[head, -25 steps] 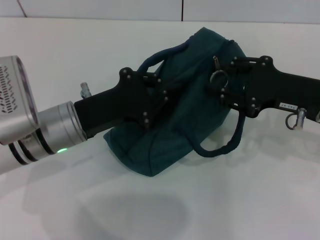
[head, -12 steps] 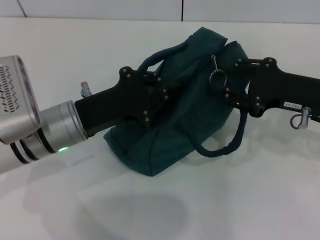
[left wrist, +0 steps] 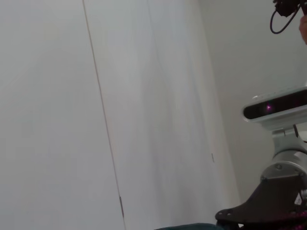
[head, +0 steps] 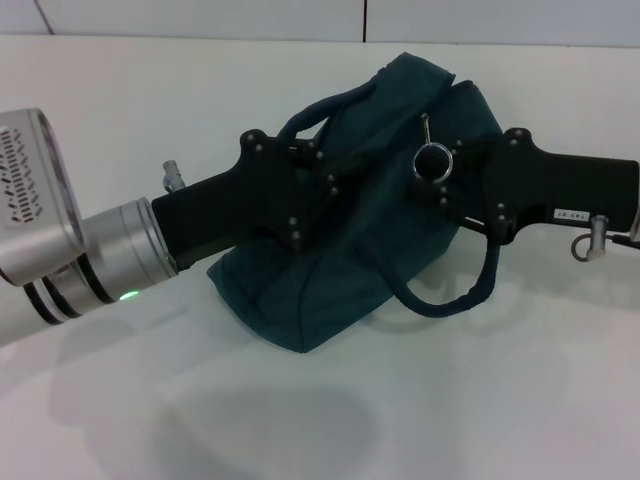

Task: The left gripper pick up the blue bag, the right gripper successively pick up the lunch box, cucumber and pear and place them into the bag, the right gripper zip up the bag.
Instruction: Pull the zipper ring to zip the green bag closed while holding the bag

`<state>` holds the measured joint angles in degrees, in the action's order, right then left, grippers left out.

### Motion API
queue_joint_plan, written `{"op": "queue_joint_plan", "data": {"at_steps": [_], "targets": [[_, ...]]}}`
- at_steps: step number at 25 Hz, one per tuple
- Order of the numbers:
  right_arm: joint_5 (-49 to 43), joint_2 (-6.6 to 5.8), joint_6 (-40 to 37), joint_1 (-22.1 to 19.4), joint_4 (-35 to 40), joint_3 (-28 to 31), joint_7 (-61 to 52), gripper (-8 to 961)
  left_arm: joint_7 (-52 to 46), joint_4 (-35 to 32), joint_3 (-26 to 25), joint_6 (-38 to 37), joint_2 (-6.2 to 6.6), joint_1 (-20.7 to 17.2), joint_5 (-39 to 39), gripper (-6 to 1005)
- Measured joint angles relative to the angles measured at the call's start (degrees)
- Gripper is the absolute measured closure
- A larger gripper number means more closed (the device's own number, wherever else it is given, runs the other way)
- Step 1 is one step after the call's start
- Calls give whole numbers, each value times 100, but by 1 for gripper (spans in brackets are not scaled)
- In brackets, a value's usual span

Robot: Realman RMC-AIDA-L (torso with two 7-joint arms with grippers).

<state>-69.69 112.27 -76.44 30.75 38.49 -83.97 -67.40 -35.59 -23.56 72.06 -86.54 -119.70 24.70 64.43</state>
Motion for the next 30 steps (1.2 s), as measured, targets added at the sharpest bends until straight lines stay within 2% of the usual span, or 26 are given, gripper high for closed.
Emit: {"op": "queue_joint_plan", "data": {"at_steps": [8,14,20,30], "targets": [[-36,39,-81,-38,10,182,266,738,56,12,-8,0,0,0,-16,955],[-40,289,-367,-248,42,558,1154,832,59,20,14,-93,0,-7,-19,955],[135,343,-344,-352,-23,977,1586,932,61,20,26,-195,17,-32,27,955],[969,363,157,-437,-320,1087,2104,931,61,-29,44,-609,33,19,262,955]]}}
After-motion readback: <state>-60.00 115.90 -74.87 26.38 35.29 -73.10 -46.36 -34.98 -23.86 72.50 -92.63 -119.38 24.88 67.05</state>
